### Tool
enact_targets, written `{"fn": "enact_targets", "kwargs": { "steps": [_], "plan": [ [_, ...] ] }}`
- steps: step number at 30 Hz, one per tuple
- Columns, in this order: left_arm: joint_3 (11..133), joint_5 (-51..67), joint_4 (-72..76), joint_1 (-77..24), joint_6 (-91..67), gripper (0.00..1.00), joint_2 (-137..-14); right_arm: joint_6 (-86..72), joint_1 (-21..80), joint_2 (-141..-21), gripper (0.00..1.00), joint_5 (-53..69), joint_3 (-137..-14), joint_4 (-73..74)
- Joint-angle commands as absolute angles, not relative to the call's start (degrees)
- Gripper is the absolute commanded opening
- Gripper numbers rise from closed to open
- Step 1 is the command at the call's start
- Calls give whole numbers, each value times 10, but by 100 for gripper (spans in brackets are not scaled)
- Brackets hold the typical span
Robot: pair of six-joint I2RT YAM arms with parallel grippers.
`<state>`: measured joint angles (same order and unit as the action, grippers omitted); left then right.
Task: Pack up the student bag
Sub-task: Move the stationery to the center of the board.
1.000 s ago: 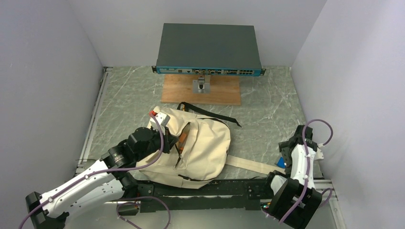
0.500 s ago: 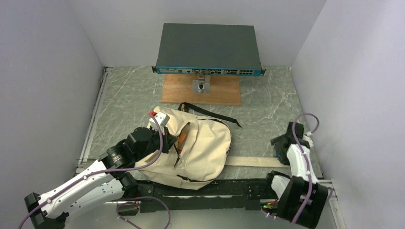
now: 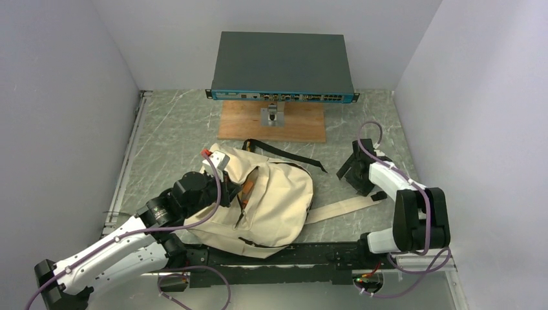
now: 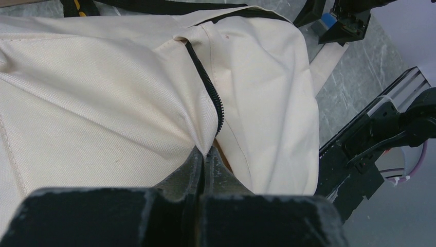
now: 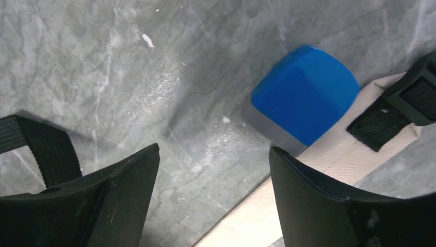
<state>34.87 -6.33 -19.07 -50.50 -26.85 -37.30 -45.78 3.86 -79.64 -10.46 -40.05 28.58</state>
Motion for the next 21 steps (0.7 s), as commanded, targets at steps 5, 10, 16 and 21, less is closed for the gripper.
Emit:
{"fn": "enact_targets", "kwargs": {
  "steps": [5,10,16,21],
  "plan": [
    [348,-9,-74,-514,-289,0,-372,-405,34,-752,90,-171,-433,359],
    [345,-5,-62,-515,-287,0,-377,-407,-82,-728,97,-98,-398,309],
    [339,6,-59,-515,-289,0,-378,-359,-92,-790,93,-106,-428,281],
    [325,5,-48,-515,-299,0,-375,-371,-69,-809,84,-137,-436,291]
  ]
}}
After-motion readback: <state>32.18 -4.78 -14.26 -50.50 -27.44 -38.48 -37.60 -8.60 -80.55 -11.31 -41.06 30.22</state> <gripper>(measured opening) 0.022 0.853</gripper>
